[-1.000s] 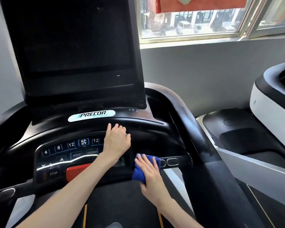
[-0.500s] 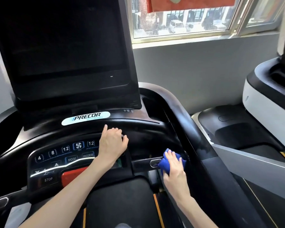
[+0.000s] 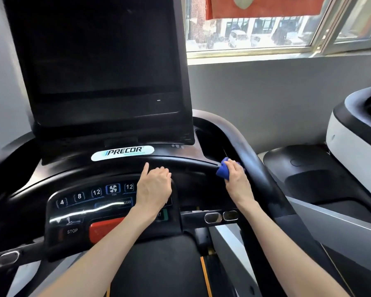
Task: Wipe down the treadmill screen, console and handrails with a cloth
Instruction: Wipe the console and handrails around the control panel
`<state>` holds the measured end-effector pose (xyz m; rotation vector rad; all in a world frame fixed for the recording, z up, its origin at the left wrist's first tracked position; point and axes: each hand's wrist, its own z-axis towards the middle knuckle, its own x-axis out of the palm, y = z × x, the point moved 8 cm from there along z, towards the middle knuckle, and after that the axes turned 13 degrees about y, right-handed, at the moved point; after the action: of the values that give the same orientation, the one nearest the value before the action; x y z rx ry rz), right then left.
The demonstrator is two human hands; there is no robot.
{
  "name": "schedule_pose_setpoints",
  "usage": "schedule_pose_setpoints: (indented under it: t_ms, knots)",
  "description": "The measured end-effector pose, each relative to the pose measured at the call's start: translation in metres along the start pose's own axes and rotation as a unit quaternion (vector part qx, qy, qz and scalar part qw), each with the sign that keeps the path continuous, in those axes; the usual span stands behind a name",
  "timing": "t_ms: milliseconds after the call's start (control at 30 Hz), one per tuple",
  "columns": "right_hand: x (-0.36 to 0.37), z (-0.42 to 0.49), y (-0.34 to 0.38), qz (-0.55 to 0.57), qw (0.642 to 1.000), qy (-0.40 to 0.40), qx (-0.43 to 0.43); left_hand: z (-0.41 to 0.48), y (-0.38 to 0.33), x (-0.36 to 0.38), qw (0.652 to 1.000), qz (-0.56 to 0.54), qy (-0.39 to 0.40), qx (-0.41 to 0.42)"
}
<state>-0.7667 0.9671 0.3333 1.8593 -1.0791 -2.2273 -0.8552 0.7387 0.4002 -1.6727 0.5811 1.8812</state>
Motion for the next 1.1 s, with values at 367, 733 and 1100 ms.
schedule_pose_setpoints:
  t_ms: [367,733,1100]
  knots:
    - [0.056,0.004,0.021,-0.003,0.998,0.067,-0.001,0.009,0.021,0.005,0.989,-0.122,0.082,0.006]
    - [0.059,0.047,0.088,-0.132,0.936,0.221,-0.241,-0.003,0.059,-0.014,0.987,-0.129,0.054,-0.075]
    - [0.061,0.088,0.123,-0.069,0.968,0.158,-0.183,0.001,0.067,-0.014,0.977,-0.176,0.076,-0.093]
